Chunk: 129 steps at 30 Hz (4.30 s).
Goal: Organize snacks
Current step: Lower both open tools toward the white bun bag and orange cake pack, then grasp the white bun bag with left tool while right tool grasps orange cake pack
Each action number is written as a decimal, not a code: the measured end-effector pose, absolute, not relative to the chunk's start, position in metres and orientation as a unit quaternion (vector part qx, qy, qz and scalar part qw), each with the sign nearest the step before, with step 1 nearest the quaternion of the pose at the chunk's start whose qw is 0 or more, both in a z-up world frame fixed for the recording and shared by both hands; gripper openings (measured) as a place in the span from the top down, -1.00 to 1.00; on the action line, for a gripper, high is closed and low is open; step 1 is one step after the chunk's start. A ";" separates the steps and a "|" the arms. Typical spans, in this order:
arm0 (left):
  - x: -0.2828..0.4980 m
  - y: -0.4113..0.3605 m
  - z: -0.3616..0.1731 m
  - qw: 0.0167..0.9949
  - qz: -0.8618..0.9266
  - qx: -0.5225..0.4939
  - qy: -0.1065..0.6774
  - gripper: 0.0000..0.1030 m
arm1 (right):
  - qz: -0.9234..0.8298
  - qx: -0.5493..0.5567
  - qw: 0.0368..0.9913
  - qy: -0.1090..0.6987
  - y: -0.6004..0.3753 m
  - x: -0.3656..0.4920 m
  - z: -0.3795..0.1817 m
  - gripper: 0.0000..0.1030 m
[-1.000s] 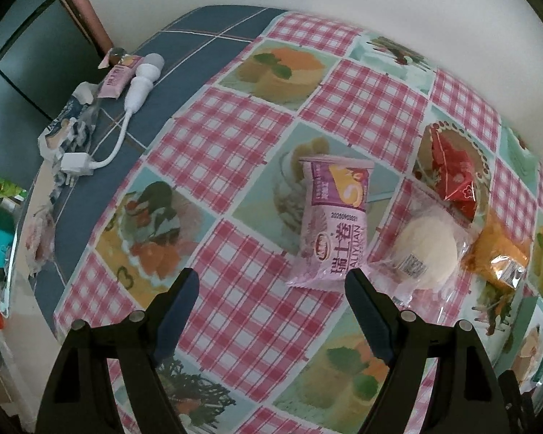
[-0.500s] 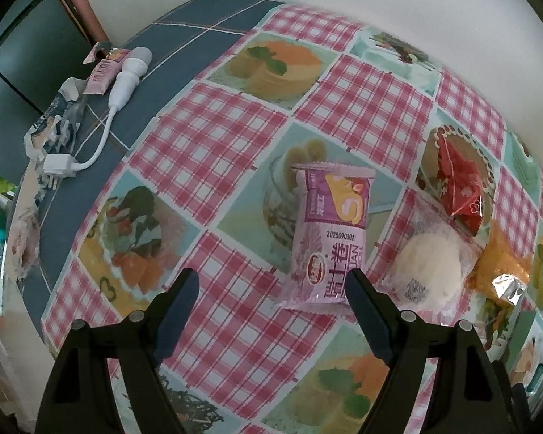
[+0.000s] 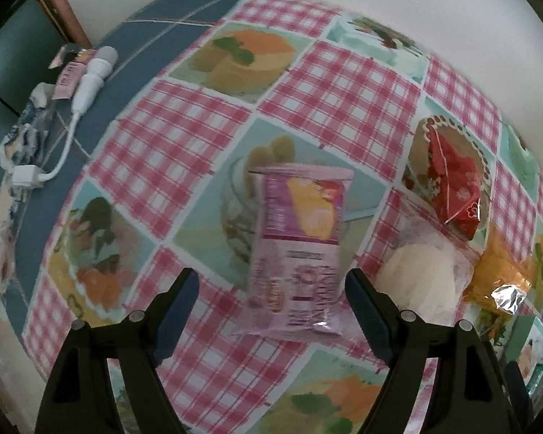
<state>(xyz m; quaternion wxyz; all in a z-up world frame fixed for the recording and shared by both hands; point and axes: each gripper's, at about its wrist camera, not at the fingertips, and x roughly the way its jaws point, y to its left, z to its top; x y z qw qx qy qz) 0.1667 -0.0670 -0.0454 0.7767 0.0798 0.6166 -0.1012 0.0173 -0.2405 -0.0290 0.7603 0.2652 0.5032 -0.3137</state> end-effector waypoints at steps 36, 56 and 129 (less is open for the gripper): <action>0.149 -0.130 -0.011 0.763 -0.267 0.028 0.588 -0.62 | -0.321 0.264 0.797 0.439 -0.285 0.022 -0.021 -0.97; 0.128 -0.155 -0.002 0.790 -0.280 0.106 0.536 -0.84 | -0.362 0.290 0.797 0.386 -0.308 -0.008 0.003 -0.96; 0.173 -0.090 -0.020 0.794 -0.176 0.104 0.572 -0.79 | -0.270 0.203 0.812 0.476 -0.251 0.063 -0.045 -0.31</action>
